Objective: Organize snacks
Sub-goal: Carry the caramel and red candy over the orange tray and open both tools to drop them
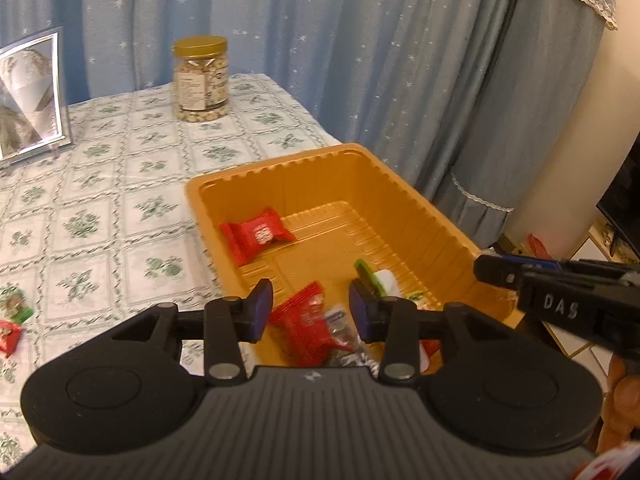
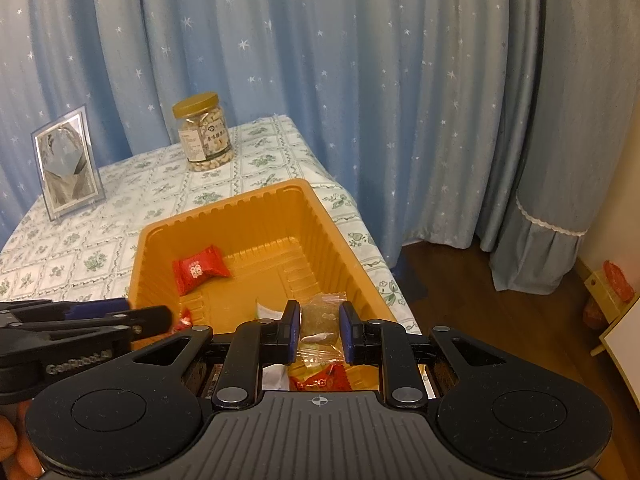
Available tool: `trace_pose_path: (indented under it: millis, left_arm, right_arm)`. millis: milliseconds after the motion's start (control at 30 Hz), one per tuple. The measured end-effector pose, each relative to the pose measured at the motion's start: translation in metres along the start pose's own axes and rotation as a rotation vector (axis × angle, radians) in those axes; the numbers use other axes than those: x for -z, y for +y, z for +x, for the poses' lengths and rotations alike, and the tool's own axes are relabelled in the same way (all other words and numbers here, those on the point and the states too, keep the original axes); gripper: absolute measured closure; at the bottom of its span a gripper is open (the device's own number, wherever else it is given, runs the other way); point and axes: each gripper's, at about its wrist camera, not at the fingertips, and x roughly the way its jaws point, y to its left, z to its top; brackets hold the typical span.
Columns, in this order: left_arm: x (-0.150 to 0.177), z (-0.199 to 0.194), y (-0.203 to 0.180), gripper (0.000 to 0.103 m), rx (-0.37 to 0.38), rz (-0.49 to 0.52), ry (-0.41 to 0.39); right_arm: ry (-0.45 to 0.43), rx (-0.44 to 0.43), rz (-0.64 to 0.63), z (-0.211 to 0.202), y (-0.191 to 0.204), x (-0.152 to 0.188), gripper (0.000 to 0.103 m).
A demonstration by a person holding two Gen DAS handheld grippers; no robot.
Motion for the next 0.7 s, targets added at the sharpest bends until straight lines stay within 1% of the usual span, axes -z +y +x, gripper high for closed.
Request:
trace_pose_path:
  millis: [167, 433, 533, 567, 600, 633, 667, 700]
  left_arm:
    - [0.010, -0.013, 0.016, 0.065, -0.028, -0.040, -0.008]
    - [0.019, -0.034, 0.038, 0.065, -0.062, -0.095, -0.022]
    - [0.021, -0.039, 0.042, 0.065, -0.071, -0.101, -0.023]
    - [0.022, -0.040, 0.042, 0.065, -0.071, -0.103, -0.021]
    - [0.023, -0.042, 0.043, 0.062, -0.072, -0.104, -0.020]
    - [0.025, -0.045, 0.044, 0.060, -0.075, -0.103, -0.020]
    - [0.026, -0.047, 0.044, 0.060, -0.077, -0.100, -0.019]
    - [0.028, -0.049, 0.044, 0.060, -0.079, -0.099, -0.017]
  right_arm:
    - [0.001, -0.011, 0.004, 0.001, 0.002, -0.001, 0.082]
    - [-0.012, -0.073, 0.013, -0.001, 0.018, -0.007, 0.082]
    - [-0.023, -0.126, 0.031, -0.001, 0.022, -0.010, 0.081]
    - [-0.023, -0.143, 0.032, -0.001, 0.023, -0.010, 0.079]
    - [-0.030, -0.142, 0.030, -0.003, 0.023, -0.010, 0.063]
    - [-0.044, -0.135, 0.032, -0.006, 0.023, -0.010, 0.042]
    - [-0.059, -0.128, 0.042, -0.010, 0.022, -0.009, 0.038]
    - [-0.059, -0.125, 0.051, -0.013, 0.021, -0.008, 0.038]
